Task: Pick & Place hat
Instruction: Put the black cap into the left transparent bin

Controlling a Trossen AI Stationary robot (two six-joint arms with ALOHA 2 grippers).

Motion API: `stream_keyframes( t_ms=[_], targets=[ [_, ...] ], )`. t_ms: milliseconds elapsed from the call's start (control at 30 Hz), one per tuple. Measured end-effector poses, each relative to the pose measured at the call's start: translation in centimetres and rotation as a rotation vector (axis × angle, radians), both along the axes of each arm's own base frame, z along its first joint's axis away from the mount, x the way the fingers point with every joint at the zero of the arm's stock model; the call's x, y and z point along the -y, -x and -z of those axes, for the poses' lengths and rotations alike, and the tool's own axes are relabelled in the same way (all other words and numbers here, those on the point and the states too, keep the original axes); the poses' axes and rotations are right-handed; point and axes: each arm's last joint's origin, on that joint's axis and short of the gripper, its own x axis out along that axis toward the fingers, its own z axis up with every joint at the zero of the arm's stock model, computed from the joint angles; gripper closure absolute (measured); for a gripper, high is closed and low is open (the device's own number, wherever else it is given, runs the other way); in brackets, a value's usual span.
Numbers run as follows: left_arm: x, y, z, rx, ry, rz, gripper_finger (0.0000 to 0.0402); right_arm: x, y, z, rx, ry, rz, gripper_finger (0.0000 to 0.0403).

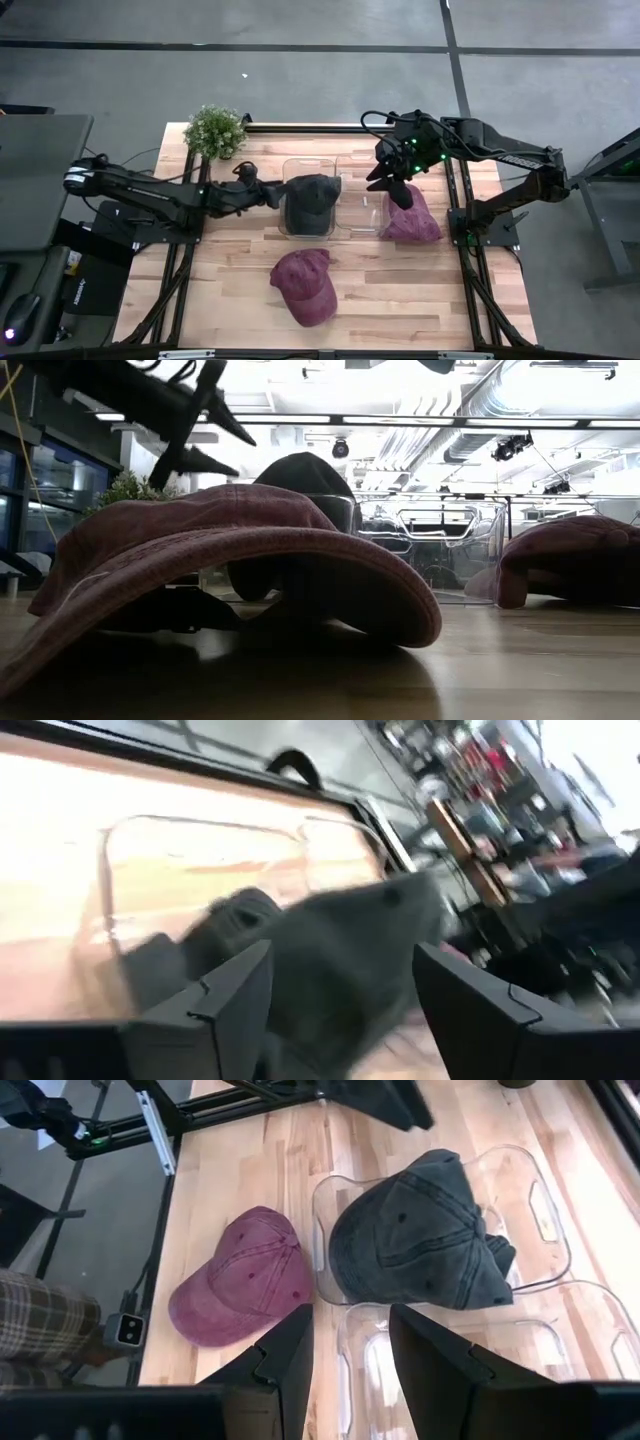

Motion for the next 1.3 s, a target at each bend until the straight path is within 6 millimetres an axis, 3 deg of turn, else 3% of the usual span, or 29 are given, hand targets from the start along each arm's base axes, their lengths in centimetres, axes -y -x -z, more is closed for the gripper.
stream_keyframes(
  t_ms=[167,400,767,867,1100,1300],
  targets=[
    [0.3,-0.5,-2.3,0.029,-0.025,0.129,0.0225,0.1,0.0,0.0,0.000,0.016,0.016,0.0274],
    [0.8,-2.1,-3.1,0.003,-0.049,0.262,0.0387,0.1,0.0,0.0,0.002,0.029,0.033,0.0274],
    [1.2,-5.0,-3.1,-0.062,-0.082,0.333,0.0401,0.3,0.0,0.0,-0.007,0.039,0.093,0.0274],
    [1.3,-6.0,-4.3,-0.110,-0.134,0.356,0.0401,0.3,0.0,0.0,-0.008,0.033,0.100,0.0274],
    [1.5,-9.1,-7.4,-0.329,-0.281,0.423,0.0401,0.3,0.0,0.0,-0.010,0.025,0.109,0.0274],
    [1.8,-12.4,-7.6,-0.537,-0.337,0.467,0.0401,0.3,0.0,0.0,-0.014,0.018,0.117,0.0274]
  ],
)
